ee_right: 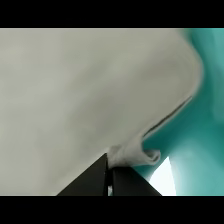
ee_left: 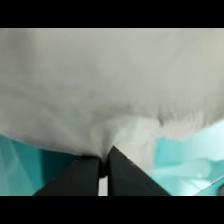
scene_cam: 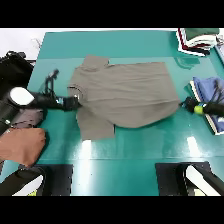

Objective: Fold the shirts.

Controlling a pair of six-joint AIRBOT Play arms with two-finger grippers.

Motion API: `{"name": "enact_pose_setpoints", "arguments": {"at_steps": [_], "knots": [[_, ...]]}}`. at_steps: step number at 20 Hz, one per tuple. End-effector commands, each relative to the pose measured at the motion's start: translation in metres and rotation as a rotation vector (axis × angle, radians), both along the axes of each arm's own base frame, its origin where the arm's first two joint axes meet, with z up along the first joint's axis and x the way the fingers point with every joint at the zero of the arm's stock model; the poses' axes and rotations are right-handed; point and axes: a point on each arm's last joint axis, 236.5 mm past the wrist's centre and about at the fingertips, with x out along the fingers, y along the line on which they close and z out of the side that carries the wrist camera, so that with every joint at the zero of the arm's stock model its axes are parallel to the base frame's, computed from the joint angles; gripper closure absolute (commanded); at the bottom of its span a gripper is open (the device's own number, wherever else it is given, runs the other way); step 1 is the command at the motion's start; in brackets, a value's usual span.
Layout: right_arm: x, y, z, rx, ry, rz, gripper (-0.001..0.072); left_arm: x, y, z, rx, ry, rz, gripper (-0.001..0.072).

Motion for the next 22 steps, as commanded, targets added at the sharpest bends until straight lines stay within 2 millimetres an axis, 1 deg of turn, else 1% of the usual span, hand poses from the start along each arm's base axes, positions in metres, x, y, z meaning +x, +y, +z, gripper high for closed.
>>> {"name": "enact_pose_setpoints", "arguments": {"at_steps": [1,2,3,4,5,6,7,8,9,10,11,12,13,14,15,16,17,18,19,20,21,22], "knots": [[0.017,0.025,0.150,-0.131,-0.339,0.110,0.0695,0.020,-0.006,0.115,0.000,-0.235,-0.072,0.0677],[0.013,0.028,0.203,-0.183,-0.454,0.121,0.0695,0.020,-0.008,0.161,-0.004,-0.337,-0.098,0.0677],[0.005,0.032,0.249,-0.228,-0.552,0.126,0.0696,0.015,-0.009,0.213,-0.011,-0.449,-0.115,0.0677],[-0.007,0.035,0.294,-0.281,-0.650,0.127,0.0695,0.006,-0.008,0.266,-0.016,-0.576,-0.130,0.0677],[-0.021,0.037,0.330,-0.340,-0.723,0.122,0.0695,-0.007,-0.004,0.314,-0.022,-0.690,-0.131,0.0677],[-0.036,0.037,0.360,-0.398,-0.776,0.112,0.0695,-0.025,0.002,0.361,-0.018,-0.809,-0.121,0.0677],[-0.050,0.037,0.383,-0.444,-0.809,0.094,0.0696,-0.044,0.011,0.400,-0.010,-0.911,-0.106,0.0678],[-0.064,0.034,0.402,-0.497,-0.830,0.072,0.0696,-0.064,0.020,0.433,0.000,-1.003,-0.083,0.0678],[-0.076,0.031,0.416,-0.540,-0.842,0.051,0.0696,-0.083,0.029,0.461,0.001,-1.085,-0.053,0.0678],[-0.086,0.027,0.427,-0.580,-0.846,0.032,0.0696,-0.102,0.039,0.483,-0.004,-1.151,-0.021,0.0678],[-0.092,0.023,0.433,-0.609,-0.839,0.012,0.0696,-0.115,0.047,0.498,-0.007,-1.210,0.012,0.0678],[-0.097,0.019,0.437,-0.633,-0.821,0.003,0.0696,-0.125,0.056,0.508,-0.005,-1.251,0.047,0.0678],[-0.099,0.016,0.436,-0.649,-0.792,0.007,0.0696,-0.130,0.065,0.512,0.004,-1.267,0.085,0.0678],[-0.097,0.014,0.432,-0.654,-0.754,0.019,0.0696,-0.129,0.075,0.511,0.035,-1.272,0.122,0.0678],[-0.092,0.013,0.424,-0.647,-0.704,0.046,0.0697,-0.120,0.083,0.504,0.068,-1.247,0.158,0.0678],[-0.085,0.012,0.414,-0.638,-0.652,0.072,0.0697,-0.107,0.092,0.489,0.111,-1.194,0.190,0.0678],[-0.074,0.009,0.402,-0.621,-0.596,0.099,0.0697,-0.089,0.097,0.468,0.166,-1.123,0.204,0.0678],[-0.062,0.005,0.389,-0.600,-0.541,0.116,0.0697,-0.066,0.101,0.438,0.223,-1.037,0.211,0.0678],[-0.047,-0.001,0.372,-0.573,-0.481,0.131,0.0697,-0.038,0.106,0.401,0.273,-0.931,0.224,0.0678],[-0.031,-0.006,0.352,-0.539,-0.416,0.141,0.0697,-0.010,0.105,0.359,0.314,-0.821,0.219,0.0678],[-0.014,-0.013,0.326,-0.499,-0.341,0.151,0.0697,0.013,0.103,0.318,0.348,-0.724,0.205,0.0678],[0.002,-0.019,0.293,-0.457,-0.255,0.166,0.0697,0.036,0.101,0.271,0.377,-0.620,0.186,0.0678]]}}
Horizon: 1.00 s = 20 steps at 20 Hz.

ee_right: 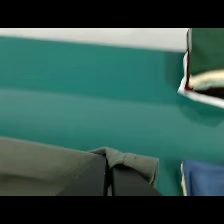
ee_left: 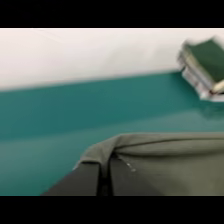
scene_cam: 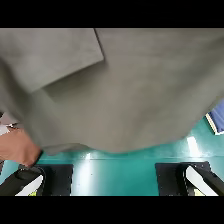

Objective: Fold the shirts.

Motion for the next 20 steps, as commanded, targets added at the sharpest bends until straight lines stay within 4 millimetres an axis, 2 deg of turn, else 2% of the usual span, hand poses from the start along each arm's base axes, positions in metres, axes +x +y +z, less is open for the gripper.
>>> {"name": "enact_pose_setpoints", "arguments": {"at_steps": [1,2,4,6,8,10,12,14,16,18,20], "knots": [[0.043,-0.019,-0.097,0.095,0.302,-0.004,0.0697,0.067,0.010,-0.139,0.067,0.321,0.092,0.0678],[0.054,-0.021,-0.133,0.128,0.393,0.002,0.0697,0.088,0.012,-0.185,0.053,0.415,0.111,0.0678],[0.074,-0.020,-0.208,0.192,0.559,0.012,0.0697,0.122,0.013,-0.260,-0.040,0.558,0.134,0.0678],[0.093,-0.015,-0.261,0.228,0.642,0.015,0.0697,0.151,0.014,-0.315,-0.119,0.668,0.139,0.0678],[0.116,-0.010,-0.297,0.243,0.674,0.019,0.0697,0.174,0.008,-0.352,-0.178,0.714,0.115,0.0678],[0.141,-0.005,-0.315,0.246,0.669,0.020,0.0697,0.192,0.000,-0.376,-0.203,0.714,0.088,0.0678],[0.164,0.002,-0.322,0.243,0.660,0.033,0.0697,0.201,-0.002,-0.391,-0.208,0.735,0.086,0.0677],[0.174,0.005,-0.321,0.235,0.658,0.049,0.0697,0.203,-0.001,-0.396,-0.189,0.745,0.075,0.0678],[0.171,0.004,-0.323,0.228,0.674,0.052,0.0697,0.195,-0.001,-0.401,-0.160,0.779,0.049,0.0677],[0.155,-0.006,-0.337,0.177,0.720,0.025,0.0697,0.177,0.003,-0.413,-0.099,0.850,0.017,0.0677],[0.138,-0.007,-0.355,0.170,0.760,0.009,0.0696,0.166,0.005,-0.424,-0.064,0.898,0.004,0.0677]]}}
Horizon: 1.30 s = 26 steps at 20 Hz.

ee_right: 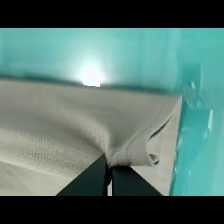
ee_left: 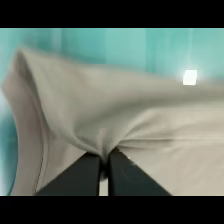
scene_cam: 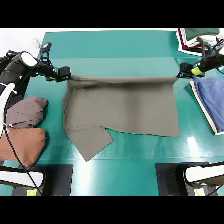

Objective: Fold the shirts.

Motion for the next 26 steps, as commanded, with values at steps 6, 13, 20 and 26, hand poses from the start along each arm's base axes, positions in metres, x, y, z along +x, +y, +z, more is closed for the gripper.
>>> {"name": "enact_pose_setpoints", "arguments": {"at_steps": [6,13,20,26], "knots": [[-0.033,0.007,-0.022,0.014,0.049,-0.018,0.0367,-0.030,0.006,-0.023,0.010,0.148,-0.005,0.0179],[-0.094,0.022,0.022,0.001,0.020,0.037,0.0367,-0.154,0.011,-0.056,0.050,0.345,-0.028,0.0176],[-0.134,0.028,0.032,-0.019,-0.081,0.008,0.0368,-0.287,-0.002,-0.097,-0.043,0.452,0.018,0.0176],[-0.139,0.030,0.045,-0.027,-0.118,0.009,0.0368,-0.276,-0.037,-0.103,-0.255,0.381,0.082,0.0177]]}}
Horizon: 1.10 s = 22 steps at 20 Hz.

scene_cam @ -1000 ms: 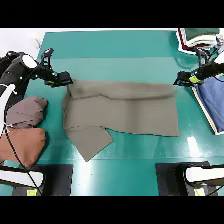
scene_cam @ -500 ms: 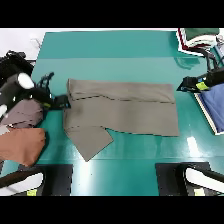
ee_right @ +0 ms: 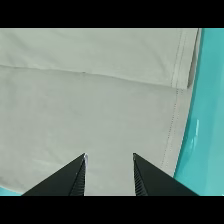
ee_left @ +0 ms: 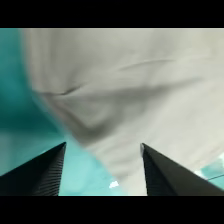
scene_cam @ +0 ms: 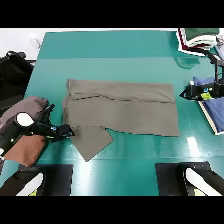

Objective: Fold the shirts.

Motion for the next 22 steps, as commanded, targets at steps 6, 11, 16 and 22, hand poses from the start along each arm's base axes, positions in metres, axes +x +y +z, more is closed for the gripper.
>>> {"name": "enact_pose_setpoints", "arguments": {"at_steps": [6,11,16,22], "knots": [[-0.036,-0.016,-0.023,0.022,0.149,-0.021,0.0368,0.028,-0.016,0.021,-0.097,-0.114,0.061,0.0678],[-0.127,-0.065,-0.117,0.091,0.461,-0.268,0.0177,0.038,-0.010,0.037,-0.045,-0.169,-0.013,0.0678],[-0.151,-0.025,-0.174,0.416,0.569,-0.373,0.0267,0.037,-0.008,0.036,-0.035,-0.168,-0.018,0.0678],[-0.112,0.008,-0.187,0.434,0.482,-0.308,0.0496,0.031,-0.009,0.036,-0.039,-0.145,-0.039,0.0678]]}}
